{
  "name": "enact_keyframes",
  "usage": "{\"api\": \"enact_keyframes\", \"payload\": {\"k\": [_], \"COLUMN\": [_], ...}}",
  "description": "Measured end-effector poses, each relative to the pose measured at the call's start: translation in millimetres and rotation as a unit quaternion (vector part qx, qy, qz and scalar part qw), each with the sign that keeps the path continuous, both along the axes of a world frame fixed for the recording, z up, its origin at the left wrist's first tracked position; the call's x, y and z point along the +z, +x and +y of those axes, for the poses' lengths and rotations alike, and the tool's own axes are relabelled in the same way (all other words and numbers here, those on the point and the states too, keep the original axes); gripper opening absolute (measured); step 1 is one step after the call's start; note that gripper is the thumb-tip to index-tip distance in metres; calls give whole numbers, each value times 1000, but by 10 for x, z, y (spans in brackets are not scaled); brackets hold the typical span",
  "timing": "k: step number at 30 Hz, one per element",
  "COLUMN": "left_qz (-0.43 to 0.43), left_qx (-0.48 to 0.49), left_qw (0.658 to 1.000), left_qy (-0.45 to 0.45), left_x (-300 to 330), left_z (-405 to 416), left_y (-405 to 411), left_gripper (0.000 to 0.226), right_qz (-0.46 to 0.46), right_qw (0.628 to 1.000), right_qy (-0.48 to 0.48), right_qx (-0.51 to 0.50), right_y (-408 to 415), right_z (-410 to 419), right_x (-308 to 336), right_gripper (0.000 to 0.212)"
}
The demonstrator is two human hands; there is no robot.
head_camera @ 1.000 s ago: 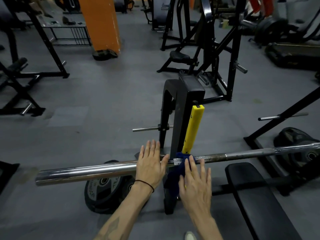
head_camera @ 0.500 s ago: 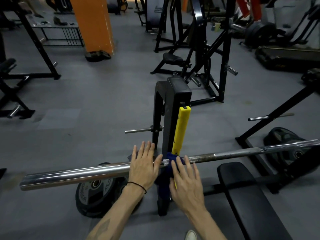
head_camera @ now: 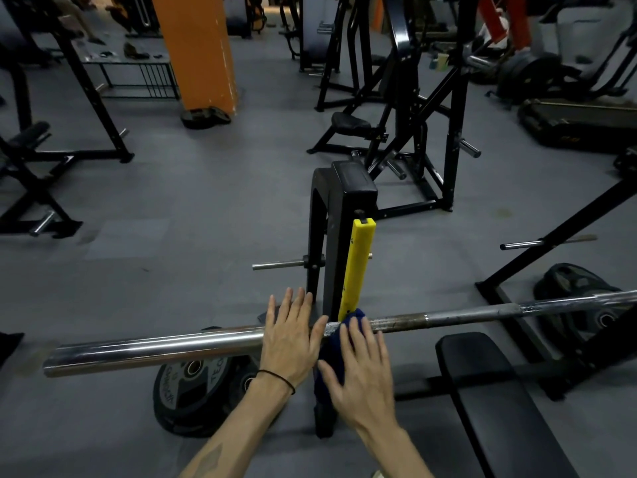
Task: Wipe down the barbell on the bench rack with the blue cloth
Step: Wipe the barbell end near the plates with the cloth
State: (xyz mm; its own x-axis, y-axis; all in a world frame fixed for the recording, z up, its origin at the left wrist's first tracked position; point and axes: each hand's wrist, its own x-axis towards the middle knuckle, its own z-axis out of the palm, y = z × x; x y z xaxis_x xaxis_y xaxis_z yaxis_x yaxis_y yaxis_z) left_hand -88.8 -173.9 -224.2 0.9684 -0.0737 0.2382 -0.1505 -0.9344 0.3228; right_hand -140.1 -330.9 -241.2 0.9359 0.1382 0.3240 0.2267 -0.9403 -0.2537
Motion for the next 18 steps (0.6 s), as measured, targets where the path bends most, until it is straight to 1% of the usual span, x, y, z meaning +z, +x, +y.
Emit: {"api": "enact_keyframes", "payload": {"k": [3,6,8,10,11,13,15,18], "left_qz": [2,-5,-6,-7,-7,-11,-13,-13], "left_qx": [3,6,11,13,13,13,11,9], "left_qw": [1000,1000,1000,1000,1000,1000,1000,1000], "left_qy": [-10,-13,-14,-7,-5,-4,-6,-6], "left_x": [-39,-52,-64,-72,-79,-84,-75,-67], "left_z": [16,37,32,13,3,-12,-16,-5], "left_y": [7,17,5,-4,-5,-1,17,25], "left_gripper": [79,76,75,73,73,73,74,74], "right_qz": [-2,-11,-3,12,18,21,6,-14], "right_qw": [999,997,998,998,998,999,999,999], "right_qy": [-42,-72,-54,-14,5,24,19,-14], "right_qx": [25,-8,-41,-64,-61,-8,41,48], "right_y": [-1,20,16,14,9,-31,-79,-79], "right_z": [-147,-516,-629,-543,-424,-119,101,6], "right_x": [-60,-66,-70,-94,-108,-128,-129,-129], "right_gripper": [73,70,69,72,74,77,77,71]}}
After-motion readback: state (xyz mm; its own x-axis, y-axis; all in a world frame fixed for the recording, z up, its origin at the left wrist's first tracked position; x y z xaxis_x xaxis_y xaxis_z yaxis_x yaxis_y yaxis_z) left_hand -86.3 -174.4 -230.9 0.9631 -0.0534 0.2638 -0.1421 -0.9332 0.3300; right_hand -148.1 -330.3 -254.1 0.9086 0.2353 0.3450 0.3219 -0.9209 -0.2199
